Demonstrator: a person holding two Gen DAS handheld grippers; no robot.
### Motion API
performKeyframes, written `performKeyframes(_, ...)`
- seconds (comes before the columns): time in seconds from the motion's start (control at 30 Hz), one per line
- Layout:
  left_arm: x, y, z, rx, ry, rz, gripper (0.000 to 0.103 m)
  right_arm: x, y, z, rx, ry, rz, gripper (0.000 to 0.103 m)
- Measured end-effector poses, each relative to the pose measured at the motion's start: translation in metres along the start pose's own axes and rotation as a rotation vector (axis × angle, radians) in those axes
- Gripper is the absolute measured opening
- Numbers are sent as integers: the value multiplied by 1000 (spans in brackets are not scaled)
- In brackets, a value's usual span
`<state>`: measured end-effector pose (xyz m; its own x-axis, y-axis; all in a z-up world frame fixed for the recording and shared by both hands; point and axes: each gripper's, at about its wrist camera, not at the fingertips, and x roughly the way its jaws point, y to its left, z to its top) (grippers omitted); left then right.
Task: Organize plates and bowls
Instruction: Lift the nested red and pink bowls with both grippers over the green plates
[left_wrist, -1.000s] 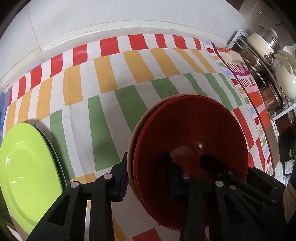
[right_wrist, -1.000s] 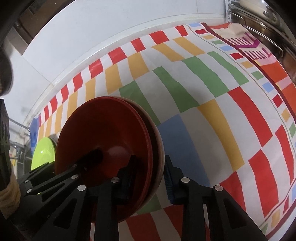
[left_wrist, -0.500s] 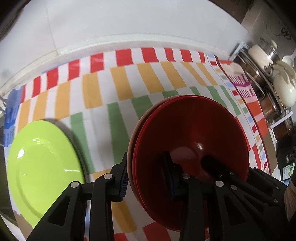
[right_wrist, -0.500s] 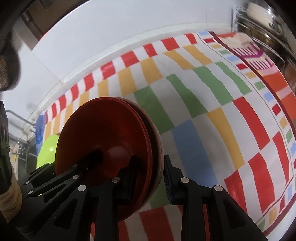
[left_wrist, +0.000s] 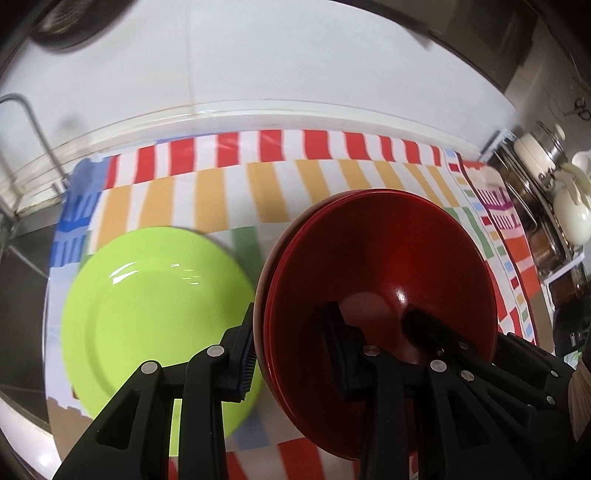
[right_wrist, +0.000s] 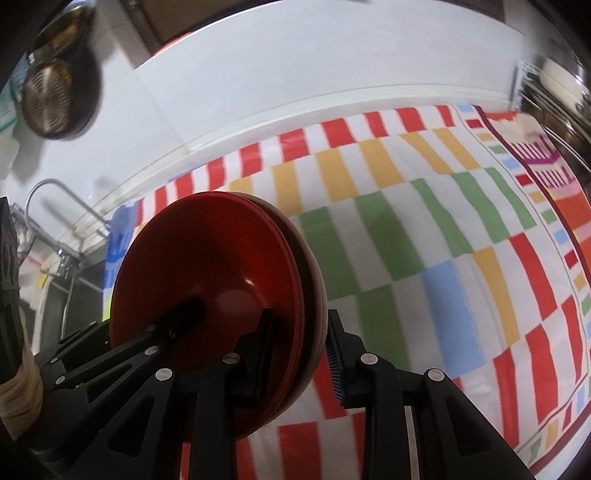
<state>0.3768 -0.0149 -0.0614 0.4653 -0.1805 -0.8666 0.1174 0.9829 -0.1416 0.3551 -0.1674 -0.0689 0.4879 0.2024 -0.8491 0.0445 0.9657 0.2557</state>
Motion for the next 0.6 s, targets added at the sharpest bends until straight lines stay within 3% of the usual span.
performKeyframes(0.6,-27,103,-19,-135,-30,88,34,17,97,-13,-152,29,94,28)
